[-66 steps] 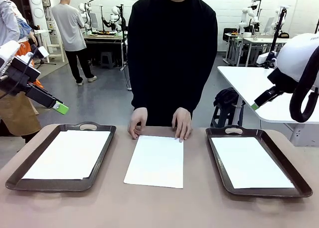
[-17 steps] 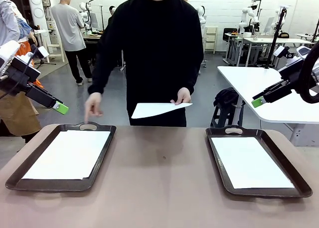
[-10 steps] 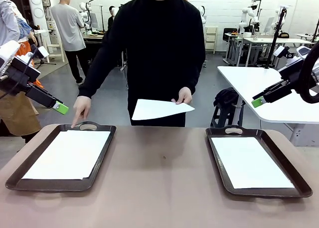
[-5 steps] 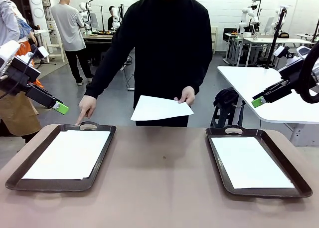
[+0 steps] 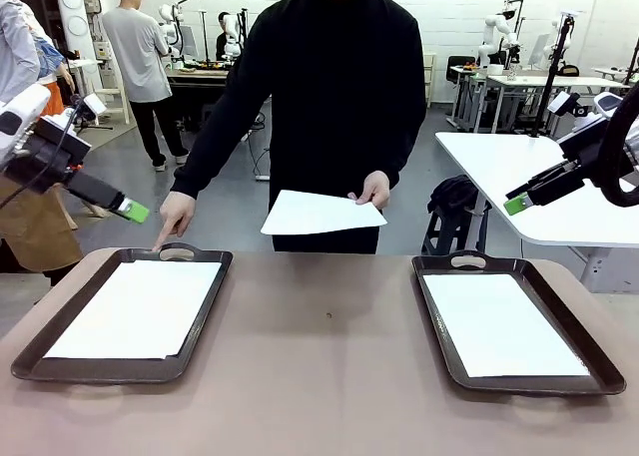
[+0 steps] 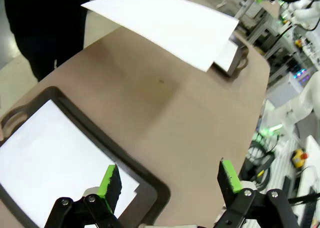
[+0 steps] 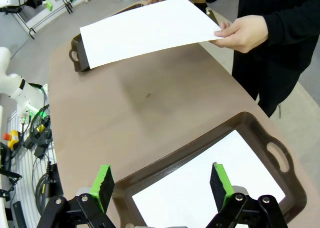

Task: Sort the A4 documents.
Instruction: Receive the A4 Paper.

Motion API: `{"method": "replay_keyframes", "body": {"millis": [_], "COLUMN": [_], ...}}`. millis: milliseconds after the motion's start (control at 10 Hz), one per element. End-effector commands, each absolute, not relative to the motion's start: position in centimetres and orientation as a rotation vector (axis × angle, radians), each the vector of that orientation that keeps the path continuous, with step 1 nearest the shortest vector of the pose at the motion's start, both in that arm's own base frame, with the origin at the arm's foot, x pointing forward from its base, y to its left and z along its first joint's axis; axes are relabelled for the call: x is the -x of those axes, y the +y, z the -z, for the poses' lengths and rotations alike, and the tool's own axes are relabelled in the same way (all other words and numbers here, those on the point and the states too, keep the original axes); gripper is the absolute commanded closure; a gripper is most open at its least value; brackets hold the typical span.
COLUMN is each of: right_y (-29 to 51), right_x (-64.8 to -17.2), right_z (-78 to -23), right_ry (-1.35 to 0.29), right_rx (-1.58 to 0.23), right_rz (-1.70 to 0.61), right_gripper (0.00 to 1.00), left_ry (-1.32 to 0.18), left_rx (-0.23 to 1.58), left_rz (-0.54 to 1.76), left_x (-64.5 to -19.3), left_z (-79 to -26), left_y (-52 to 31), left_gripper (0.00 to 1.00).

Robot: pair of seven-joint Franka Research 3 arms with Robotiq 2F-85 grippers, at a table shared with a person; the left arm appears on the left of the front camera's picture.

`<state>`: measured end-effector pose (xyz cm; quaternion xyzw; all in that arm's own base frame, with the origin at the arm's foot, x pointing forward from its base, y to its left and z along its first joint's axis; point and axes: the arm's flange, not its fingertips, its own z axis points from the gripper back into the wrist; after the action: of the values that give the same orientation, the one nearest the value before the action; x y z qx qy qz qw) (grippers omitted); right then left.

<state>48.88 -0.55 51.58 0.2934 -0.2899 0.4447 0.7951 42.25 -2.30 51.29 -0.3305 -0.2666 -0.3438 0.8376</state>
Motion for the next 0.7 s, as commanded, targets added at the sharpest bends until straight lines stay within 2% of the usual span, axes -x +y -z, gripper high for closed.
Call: {"method": "replay_keyframes", "body": {"millis": [0, 200, 600], "right_y": [-0.5, -0.5, -0.5], "right_x": [-48.9, -48.9, -48.9], "right_z": [-51.5, -51.5, -51.5], "right_ry": [-0.624, -0.624, -0.624], "right_rx": [-0.639, -0.639, -0.639], "right_rz": [-0.957, -0.957, -0.957], "right_gripper": [0.00, 0.00, 0.00], "left_ry": [-0.548, -0.490, -0.369], "left_rx": [0.850, 0.929, 1.102], "left_rz": [0.596, 0.456, 0.347], "left_x": [-46.2, -49.7, -55.9], "left_z": [-51.2, -49.5, -46.1], "left_y": [-2.5, -3.4, -6.8], "left_gripper": [0.00, 0.00, 0.00]}}
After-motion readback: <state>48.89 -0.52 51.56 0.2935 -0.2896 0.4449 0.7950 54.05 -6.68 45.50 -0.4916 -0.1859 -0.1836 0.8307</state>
